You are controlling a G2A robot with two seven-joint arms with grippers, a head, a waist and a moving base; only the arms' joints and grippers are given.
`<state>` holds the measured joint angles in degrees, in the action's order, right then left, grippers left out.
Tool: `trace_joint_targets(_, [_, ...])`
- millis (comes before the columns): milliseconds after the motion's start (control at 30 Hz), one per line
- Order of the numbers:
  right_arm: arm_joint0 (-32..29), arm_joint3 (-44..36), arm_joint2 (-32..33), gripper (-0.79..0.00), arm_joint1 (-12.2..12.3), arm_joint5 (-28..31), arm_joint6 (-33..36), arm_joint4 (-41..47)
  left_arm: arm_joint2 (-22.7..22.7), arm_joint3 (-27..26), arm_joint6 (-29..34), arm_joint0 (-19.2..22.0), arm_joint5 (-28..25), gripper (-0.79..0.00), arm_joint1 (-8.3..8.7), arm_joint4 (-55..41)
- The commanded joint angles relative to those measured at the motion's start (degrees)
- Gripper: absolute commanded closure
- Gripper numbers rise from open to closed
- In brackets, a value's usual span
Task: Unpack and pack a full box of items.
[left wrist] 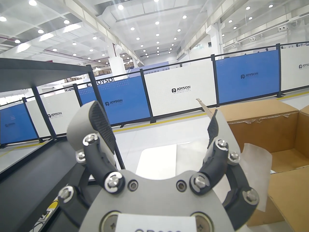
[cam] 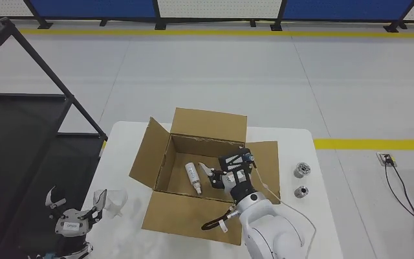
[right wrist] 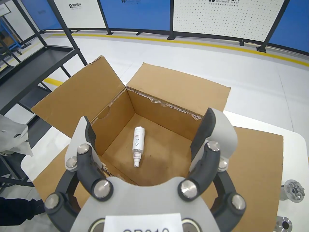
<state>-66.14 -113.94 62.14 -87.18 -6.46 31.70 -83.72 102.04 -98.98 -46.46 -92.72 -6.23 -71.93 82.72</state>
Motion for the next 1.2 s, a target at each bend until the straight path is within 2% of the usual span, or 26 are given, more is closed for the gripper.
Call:
trace_joint_targets(0, [0.0,0.0,0.0,-0.785,0.0,0.0,0.0,0.0,-0.1,0.0,0.0,0.0,0.0,-0.785,0.00,0.0])
trace_joint_targets(300, [0.0,0.0,0.0,-0.785,0.0,0.0,0.0,0.0,-0.1,0.0,0.0,0.0,0.0,-0.785,0.00,0.0])
trace_joint_targets(367, [-0.1,0.6,-0.6,-0.785,0.0,1.8,-0.9,0.5,-0.1,0.0,0.0,0.0,0.0,-0.785,0.00,0.0])
trace_joint_targets(500, [4.8,5.2,-4.0,-0.785,-0.5,5.8,2.5,0.7,-0.2,-1.0,1.7,-0.2,0.3,-0.785,-0.05,0.0])
trace_joint_targets(633, [15.1,15.3,-9.3,-0.785,-2.2,5.7,9.5,0.8,0.3,-1.5,1.1,-1.4,1.5,-0.785,-0.16,-0.7])
trace_joint_targets(867, [32.2,39.9,-17.7,-0.785,-7.1,0.8,18.9,5.6,1.9,-1.0,-0.6,-3.3,3.4,-0.785,-0.48,-4.2])
trace_joint_targets(1033, [39.8,55.6,-19.3,-0.785,-10.5,-2.0,22.2,13.4,2.4,-0.8,-0.9,-3.6,3.8,-0.785,-0.58,-5.2])
trace_joint_targets(1167, [40.1,56.3,-19.4,-0.785,-10.7,-1.8,22.6,13.9,2.4,-0.8,-0.9,-3.6,3.8,-0.785,-0.58,-5.2])
